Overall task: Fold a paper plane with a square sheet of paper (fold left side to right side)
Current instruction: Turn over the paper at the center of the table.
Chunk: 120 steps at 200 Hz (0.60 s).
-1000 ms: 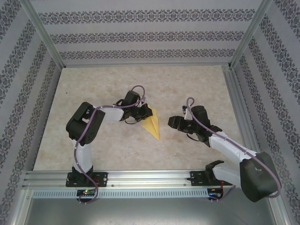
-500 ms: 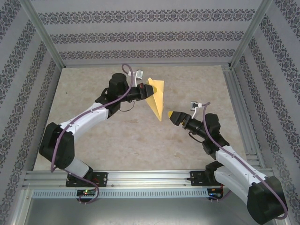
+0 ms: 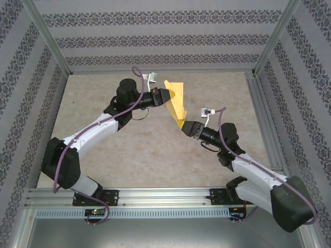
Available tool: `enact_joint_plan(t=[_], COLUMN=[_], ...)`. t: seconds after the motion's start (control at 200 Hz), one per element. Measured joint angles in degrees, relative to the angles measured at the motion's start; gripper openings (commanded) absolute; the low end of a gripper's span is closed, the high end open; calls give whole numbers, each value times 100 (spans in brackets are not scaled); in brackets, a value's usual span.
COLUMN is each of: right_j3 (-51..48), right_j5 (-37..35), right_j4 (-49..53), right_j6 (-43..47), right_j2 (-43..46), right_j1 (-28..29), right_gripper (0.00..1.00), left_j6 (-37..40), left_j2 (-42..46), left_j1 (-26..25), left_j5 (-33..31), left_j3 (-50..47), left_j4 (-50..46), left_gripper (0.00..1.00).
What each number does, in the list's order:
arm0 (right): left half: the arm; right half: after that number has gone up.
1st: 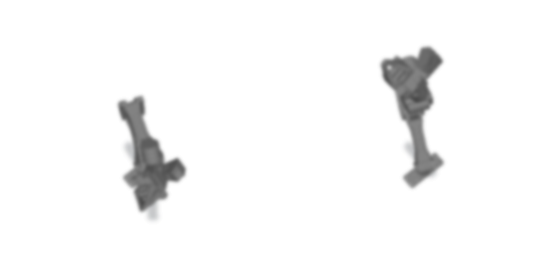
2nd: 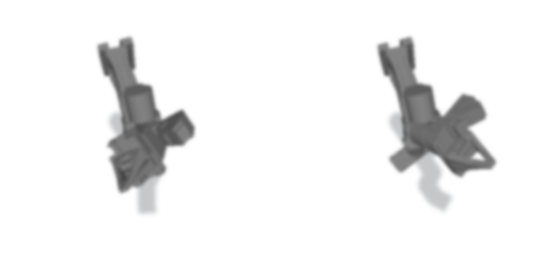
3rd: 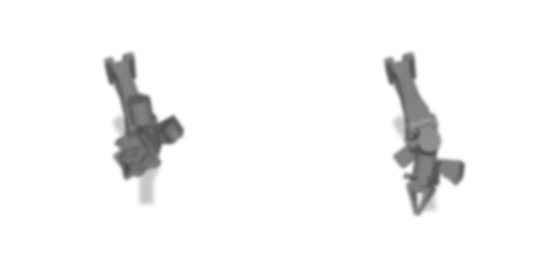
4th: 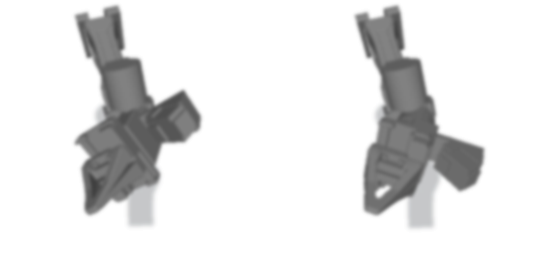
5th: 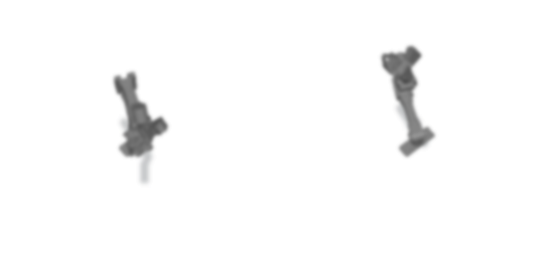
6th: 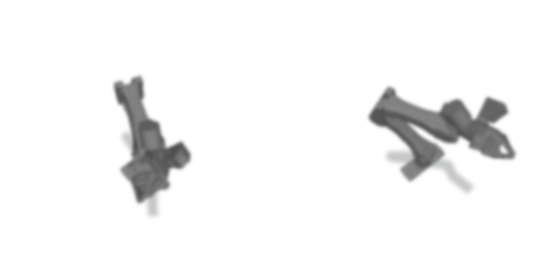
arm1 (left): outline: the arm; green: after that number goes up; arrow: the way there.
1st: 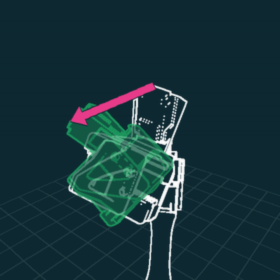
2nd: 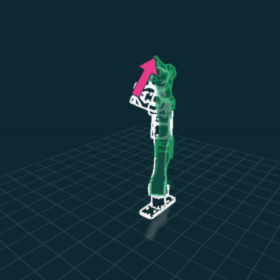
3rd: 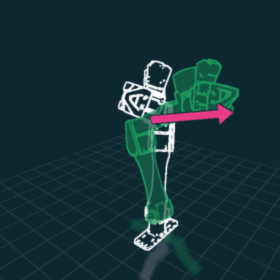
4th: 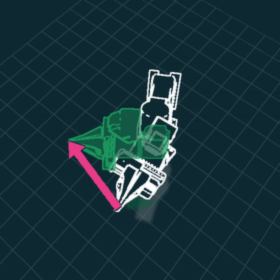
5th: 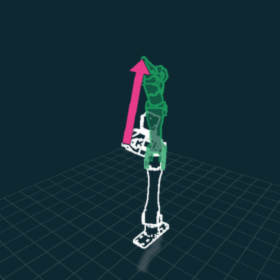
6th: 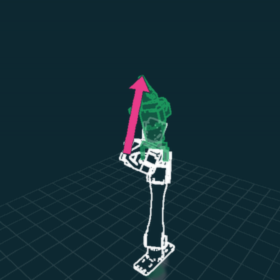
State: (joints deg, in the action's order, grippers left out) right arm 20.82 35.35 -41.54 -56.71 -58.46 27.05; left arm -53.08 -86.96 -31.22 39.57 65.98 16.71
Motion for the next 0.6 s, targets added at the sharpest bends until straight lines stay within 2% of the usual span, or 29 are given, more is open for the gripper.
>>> enact_joint_plan(t=[0.07, 0.599], right_j3=[87, 186], right_j5=[13, 76], right_j4=[-96, -190], right_j6=[-52, -160], right_j2=[-44, -179], right_j1=[-2, -2], right_gripper=[82, 30], left_j6=[-22, -129], left_j2=[-2, -50], left_j1=[-13, -44], left_j5=[26, 28], left_j3=[-2, -2], left_j4=[11, 83], left_gripper=[4, 7])
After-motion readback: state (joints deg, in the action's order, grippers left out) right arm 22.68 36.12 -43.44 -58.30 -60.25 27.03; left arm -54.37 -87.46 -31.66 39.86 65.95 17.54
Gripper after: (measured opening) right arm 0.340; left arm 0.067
